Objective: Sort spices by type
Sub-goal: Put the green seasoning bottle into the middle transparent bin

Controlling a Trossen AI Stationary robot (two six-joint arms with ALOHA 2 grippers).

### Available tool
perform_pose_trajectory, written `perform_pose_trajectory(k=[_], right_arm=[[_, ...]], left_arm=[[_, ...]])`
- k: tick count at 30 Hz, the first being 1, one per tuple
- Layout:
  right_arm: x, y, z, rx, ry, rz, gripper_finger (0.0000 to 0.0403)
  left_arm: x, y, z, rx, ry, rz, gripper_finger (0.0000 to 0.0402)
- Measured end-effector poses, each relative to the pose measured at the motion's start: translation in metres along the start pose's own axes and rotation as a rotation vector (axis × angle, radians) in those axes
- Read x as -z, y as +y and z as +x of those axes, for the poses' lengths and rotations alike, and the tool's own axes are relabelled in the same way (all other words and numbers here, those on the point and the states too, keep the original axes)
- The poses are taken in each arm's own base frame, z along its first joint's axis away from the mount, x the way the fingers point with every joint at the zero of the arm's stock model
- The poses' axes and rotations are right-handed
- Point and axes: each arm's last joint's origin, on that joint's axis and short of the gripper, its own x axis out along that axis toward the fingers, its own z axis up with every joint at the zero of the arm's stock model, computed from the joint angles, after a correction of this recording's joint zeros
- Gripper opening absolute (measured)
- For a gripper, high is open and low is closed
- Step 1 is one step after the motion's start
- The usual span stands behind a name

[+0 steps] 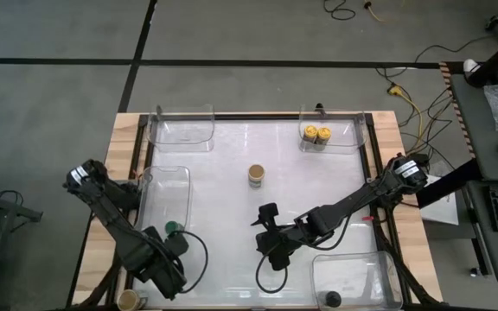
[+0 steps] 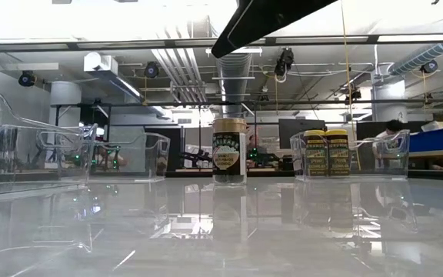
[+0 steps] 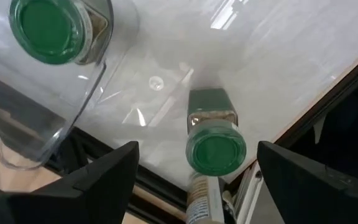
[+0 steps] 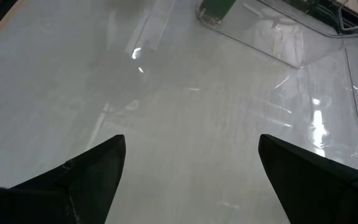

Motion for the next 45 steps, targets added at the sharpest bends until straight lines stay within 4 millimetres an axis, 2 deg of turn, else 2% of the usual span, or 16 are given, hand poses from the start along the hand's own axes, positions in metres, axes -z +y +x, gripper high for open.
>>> perform_pose_trajectory(k=[11, 17, 33, 40, 45], right_arm=[[0.000, 0.000, 0.000, 0.000, 0.001, 0.021, 0.0359], [0.000, 0.000, 0.000, 0.000, 0.001, 0.026, 0.0359], [0.000, 0.000, 0.000, 0.000, 0.001, 0.026, 0.0359], [0.000, 0.000, 0.000, 0.000, 0.001, 0.026, 0.0359], [0.000, 0.000, 0.000, 0.000, 0.001, 0.026, 0.0359]], left_arm=[[0.005, -0.012, 0.015, -0.043, 0.024, 0.018, 0.0323], [0.006, -0.021, 0.020, -0.005, 0.020, 0.017, 0.0337], [0.017, -0.021, 0.023, -0.020, 0.027, -0.004, 0.0340], [0.017, -0.020, 0.037, -0.060, 0.029, -0.001, 0.0340], [0.016, -0.023, 0.047, -0.024, 0.028, 0.014, 0.0340]])
